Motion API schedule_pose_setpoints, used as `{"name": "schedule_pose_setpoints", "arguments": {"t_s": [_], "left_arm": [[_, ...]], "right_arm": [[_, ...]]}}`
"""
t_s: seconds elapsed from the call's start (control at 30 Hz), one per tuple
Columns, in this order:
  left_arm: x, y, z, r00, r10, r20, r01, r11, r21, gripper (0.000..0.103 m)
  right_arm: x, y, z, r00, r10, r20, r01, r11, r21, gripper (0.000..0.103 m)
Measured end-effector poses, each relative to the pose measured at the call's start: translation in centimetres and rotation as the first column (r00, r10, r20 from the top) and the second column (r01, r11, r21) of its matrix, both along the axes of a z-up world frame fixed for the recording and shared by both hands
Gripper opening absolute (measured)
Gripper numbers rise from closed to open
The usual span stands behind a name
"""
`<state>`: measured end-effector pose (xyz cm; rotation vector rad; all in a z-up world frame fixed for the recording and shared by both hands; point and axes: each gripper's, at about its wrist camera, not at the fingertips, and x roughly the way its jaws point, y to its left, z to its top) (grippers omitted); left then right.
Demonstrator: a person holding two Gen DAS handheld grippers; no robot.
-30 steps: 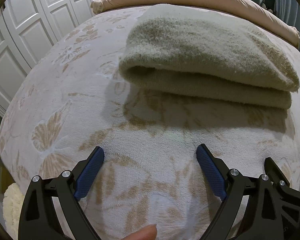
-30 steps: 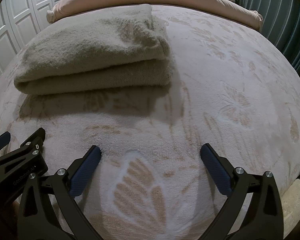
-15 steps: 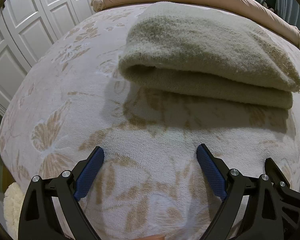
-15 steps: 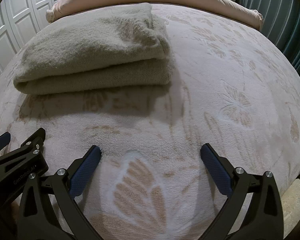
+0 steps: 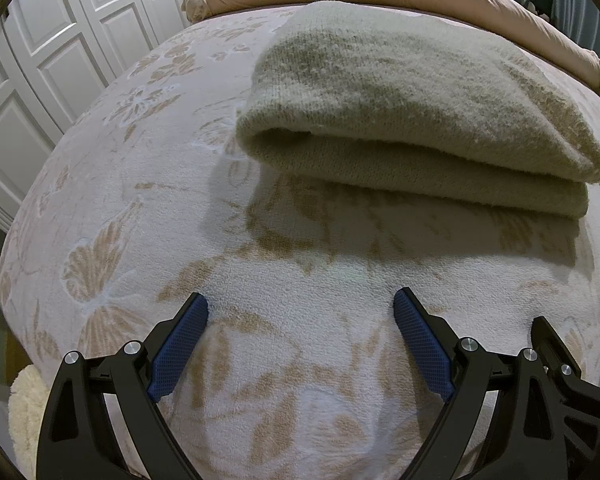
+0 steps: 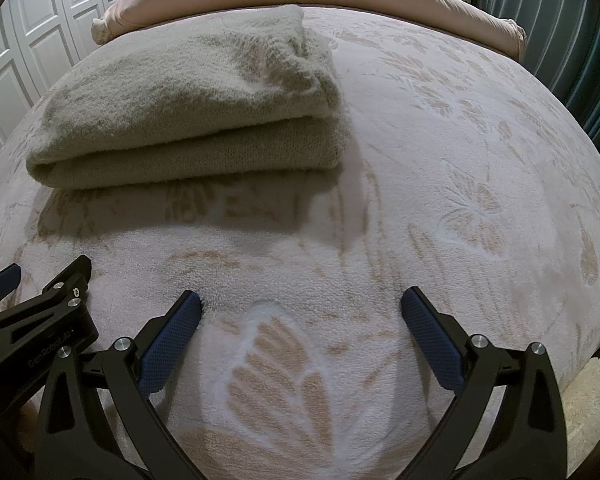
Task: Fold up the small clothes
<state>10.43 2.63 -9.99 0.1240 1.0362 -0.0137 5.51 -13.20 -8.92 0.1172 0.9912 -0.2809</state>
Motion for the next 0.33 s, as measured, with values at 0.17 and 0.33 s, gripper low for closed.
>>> {"name": "schedule_pose_setpoints", "arguments": {"t_s": [0.17,0.33], "left_arm": [[-0.05,0.11,-0.01,1.000,0.001,-0.005,-0.001,1.000,0.002,0.092],[0.13,0.26,0.07,1.000,-0.002,-0.015,0.002,1.000,0.004,0.092]], "right_arm": [[0.00,0.05,0.02,1.000,-0.004,-0.003,0.004,1.000,0.001,0.098],[0.08,-0.06,0.10,1.000,-0.006,-0.012,0.006,1.000,0.002,0.098]]}}
